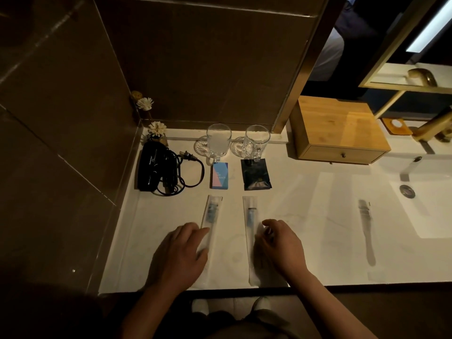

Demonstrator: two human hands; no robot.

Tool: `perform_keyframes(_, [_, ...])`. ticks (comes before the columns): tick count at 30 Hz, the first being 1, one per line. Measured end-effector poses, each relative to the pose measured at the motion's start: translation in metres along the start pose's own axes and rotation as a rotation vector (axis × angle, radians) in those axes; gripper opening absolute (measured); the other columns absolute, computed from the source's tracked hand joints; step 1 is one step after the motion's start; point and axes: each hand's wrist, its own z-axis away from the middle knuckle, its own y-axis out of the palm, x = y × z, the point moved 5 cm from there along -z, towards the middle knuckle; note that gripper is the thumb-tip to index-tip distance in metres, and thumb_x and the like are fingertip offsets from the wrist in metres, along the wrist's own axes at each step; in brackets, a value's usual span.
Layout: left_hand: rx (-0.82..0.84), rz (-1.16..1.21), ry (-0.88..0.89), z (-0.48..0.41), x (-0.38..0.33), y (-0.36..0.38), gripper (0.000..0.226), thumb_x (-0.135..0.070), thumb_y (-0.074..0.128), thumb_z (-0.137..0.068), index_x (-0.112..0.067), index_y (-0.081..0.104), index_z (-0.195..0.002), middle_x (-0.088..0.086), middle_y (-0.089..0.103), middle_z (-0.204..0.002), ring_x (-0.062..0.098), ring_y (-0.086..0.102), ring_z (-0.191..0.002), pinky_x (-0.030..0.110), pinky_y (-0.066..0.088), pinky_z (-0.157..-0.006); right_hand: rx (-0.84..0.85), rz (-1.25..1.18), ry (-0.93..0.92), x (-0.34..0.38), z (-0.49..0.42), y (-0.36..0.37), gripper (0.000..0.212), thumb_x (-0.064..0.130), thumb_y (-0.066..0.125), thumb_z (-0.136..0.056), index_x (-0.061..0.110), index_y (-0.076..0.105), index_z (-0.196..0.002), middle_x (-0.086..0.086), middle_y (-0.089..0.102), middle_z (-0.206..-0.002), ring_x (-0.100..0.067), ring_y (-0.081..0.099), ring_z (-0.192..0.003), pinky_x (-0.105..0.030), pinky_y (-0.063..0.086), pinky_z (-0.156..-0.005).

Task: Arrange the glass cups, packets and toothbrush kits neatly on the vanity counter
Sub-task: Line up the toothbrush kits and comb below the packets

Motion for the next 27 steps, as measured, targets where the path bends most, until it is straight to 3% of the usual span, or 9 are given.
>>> perform_keyframes(2, [0.137, 0.047, 0.126, -0.008, 0.004, 0.005, 0.057, -0.04, 0.054, -0.088, -0.04, 0.042, -0.143, -0.013, 0.032, -0.158, 0.014, 0.027, -0.147, 0.037, 0.034, -0.111, 0.0, 0.069, -0.025, 0.005, -0.003, 0.0, 0.033, 0.031, 0.061, -0.092, 0.024, 0.06, -0.124, 0.002, 0.064, -0.11, -0.019, 0.063, -0.085, -0.024, 0.047, -0.064])
perform_keyframes(4, [0.262, 0.054, 0.229, -0.016, 0.006, 0.009, 0.066, -0.037, 0.058, -0.092, -0.048, 0.028, -0.149, -0.022, 0.007, -0.163, 0.007, -0.003, -0.152, 0.033, 0.014, -0.116, -0.004, 0.132, -0.052, 0.011, -0.008, 0.0, 0.029, 0.027, 0.056, -0.094, 0.023, 0.061, -0.122, -0.001, 0.064, -0.108, -0.023, 0.063, -0.085, -0.031, 0.052, -0.066])
perform_keyframes(6, [0.326, -0.003, 0.288, -0.022, 0.006, 0.011, 0.066, -0.042, 0.056, -0.094, -0.049, 0.023, -0.15, -0.025, 0.002, -0.163, 0.004, -0.012, -0.151, 0.032, 0.009, -0.119, 0.0, 0.17, -0.089, 0.016, -0.011, 0.002, 0.023, 0.02, 0.053, -0.093, 0.022, 0.064, -0.113, -0.003, 0.064, -0.095, -0.024, 0.06, -0.077, -0.033, 0.053, -0.064])
perform_keyframes(11, [0.337, -0.085, 0.258, -0.022, 0.0, 0.018, 0.066, -0.057, 0.048, -0.093, -0.045, 0.021, -0.152, -0.019, 0.002, -0.165, 0.008, -0.008, -0.152, 0.04, 0.006, -0.124, 0.005, 0.201, -0.092, 0.015, -0.013, 0.006, 0.021, 0.012, 0.052, -0.089, 0.022, 0.067, -0.098, 0.0, 0.059, -0.079, -0.02, 0.054, -0.066, -0.033, 0.053, -0.056])
perform_keyframes(15, [0.318, -0.101, 0.226, -0.021, -0.009, 0.024, 0.066, -0.058, 0.044, -0.094, -0.042, 0.019, -0.153, -0.016, 0.001, -0.166, 0.008, -0.008, -0.152, 0.039, -0.005, -0.122, 0.019, 0.16, -0.09, 0.017, -0.014, 0.003, 0.021, 0.013, 0.049, -0.092, 0.024, 0.067, -0.095, 0.003, 0.052, -0.076, -0.018, 0.048, -0.064, -0.018, 0.028, -0.048])
perform_keyframes(17, [0.32, -0.101, 0.216, -0.024, -0.01, 0.025, 0.067, -0.059, 0.041, -0.093, -0.042, 0.017, -0.153, -0.015, 0.0, -0.166, 0.006, -0.01, -0.151, 0.038, -0.007, -0.121, 0.032, 0.134, -0.093, 0.018, -0.016, 0.002, 0.021, 0.016, 0.049, -0.094, 0.025, 0.068, -0.099, 0.004, 0.052, -0.078, -0.018, 0.048, -0.066, -0.016, 0.025, -0.05])
perform_keyframes(21, [0.318, -0.065, 0.194, -0.03, -0.013, 0.023, 0.066, -0.063, 0.037, -0.092, -0.043, 0.019, -0.152, -0.018, 0.001, -0.165, 0.003, -0.011, -0.149, 0.035, -0.008, -0.12, 0.054, 0.11, -0.097, 0.02, -0.02, 0.004, 0.029, 0.015, 0.05, -0.095, 0.026, 0.066, -0.116, -0.001, 0.063, -0.09, -0.018, 0.05, -0.072, -0.022, 0.038, -0.058])
perform_keyframes(27, [0.272, -0.035, 0.187, -0.033, -0.012, 0.024, 0.06, -0.058, 0.041, -0.092, -0.041, 0.032, -0.148, -0.015, 0.01, -0.165, 0.004, -0.004, -0.151, 0.037, -0.002, -0.121, 0.058, 0.09, -0.084, 0.023, -0.022, 0.006, 0.027, 0.013, 0.05, -0.094, 0.024, 0.067, -0.112, -0.005, 0.067, -0.094, -0.024, 0.061, -0.079, -0.035, 0.055, -0.07])
